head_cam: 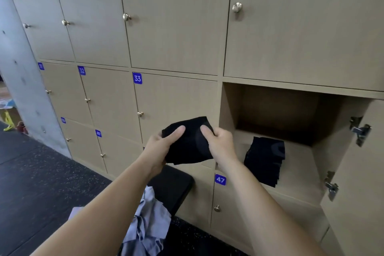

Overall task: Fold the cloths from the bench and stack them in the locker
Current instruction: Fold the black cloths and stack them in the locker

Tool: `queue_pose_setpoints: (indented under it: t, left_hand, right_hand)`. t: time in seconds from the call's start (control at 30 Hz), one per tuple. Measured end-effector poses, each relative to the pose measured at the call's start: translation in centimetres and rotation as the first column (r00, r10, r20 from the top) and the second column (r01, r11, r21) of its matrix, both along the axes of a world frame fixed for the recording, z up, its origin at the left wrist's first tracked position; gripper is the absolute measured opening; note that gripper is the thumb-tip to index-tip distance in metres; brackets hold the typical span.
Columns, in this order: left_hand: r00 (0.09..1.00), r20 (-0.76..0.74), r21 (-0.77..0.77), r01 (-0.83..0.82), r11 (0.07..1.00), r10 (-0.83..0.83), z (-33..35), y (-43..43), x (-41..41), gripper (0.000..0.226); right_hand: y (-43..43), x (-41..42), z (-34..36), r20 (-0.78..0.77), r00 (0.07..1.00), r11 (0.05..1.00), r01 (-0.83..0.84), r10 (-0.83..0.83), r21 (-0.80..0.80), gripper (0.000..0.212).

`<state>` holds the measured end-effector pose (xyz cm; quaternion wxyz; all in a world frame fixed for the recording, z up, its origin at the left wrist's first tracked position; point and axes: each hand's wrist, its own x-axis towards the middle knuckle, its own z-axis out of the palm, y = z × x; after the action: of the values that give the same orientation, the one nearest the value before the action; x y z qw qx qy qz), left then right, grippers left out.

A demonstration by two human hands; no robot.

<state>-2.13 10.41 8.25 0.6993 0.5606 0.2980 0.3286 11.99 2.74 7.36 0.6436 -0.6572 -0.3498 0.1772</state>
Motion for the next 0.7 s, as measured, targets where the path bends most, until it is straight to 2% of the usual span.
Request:
queue_pose_setpoints:
  t: [0.07,0.17,0.27,0.33,0.4,0.47,0.6,0.7]
  left_hand:
    - [0.996,-0.045,-0.136,0.071,0.988,-0.078,-0.6,-1.0,1.4,0.055]
    - [0.99,-0.142,-0.216,-0.039,0.976,0.008,-1.8,-2.3,3.6,0.056]
    - [0.984,-0.141,-0.092,-0.123,0.988,0.109,-2.2,-2.9,5.0,0.046]
    - [0.969,-0.201,0.119,-0.125,0.985,0.147,-2.8,-2.7,5.9,0.044]
    - [0.943,-0.261,0.36,-0.105,0.927,0.209,-3.6,-2.9,7.1,0.04]
    - [0.931,-0.281,0.469,-0.077,0.88,0.232,-4.2,-3.6,8.3,0.034]
    - [0.938,-0.333,0.399,0.05,0.916,0.094,-5.9,-4.6,11.4,0.04]
    - [0.911,-0.411,0.313,0.123,0.942,0.017,-7.2,-4.9,13.8,0.041]
  right_hand:
    - [0.1,0.3,-0.4,-0.005,0.991,0.989,0.134,-0.134,0.058,0.039]
    - [-0.6,0.6,-1.1,0.018,0.977,0.974,0.208,-0.21,0.092,0.039]
    - [-1.7,1.6,-2.2,0.053,0.976,0.976,0.206,-0.21,0.07,0.041]
    - [-2.7,2.8,-3.1,0.095,0.954,0.959,0.279,-0.283,0.047,0.046]
    - [-3.7,3.9,-4.0,0.13,0.925,0.933,0.361,-0.358,0.005,0.045]
    - [-4.8,4.8,-4.9,0.156,0.904,0.912,0.408,-0.398,-0.034,0.042]
    - [-7.2,7.7,-6.8,0.088,0.904,0.898,0.426,-0.418,-0.11,0.045]
    - [-9.3,10.4,-8.1,-0.021,0.936,0.924,0.343,-0.352,-0.169,0.044]
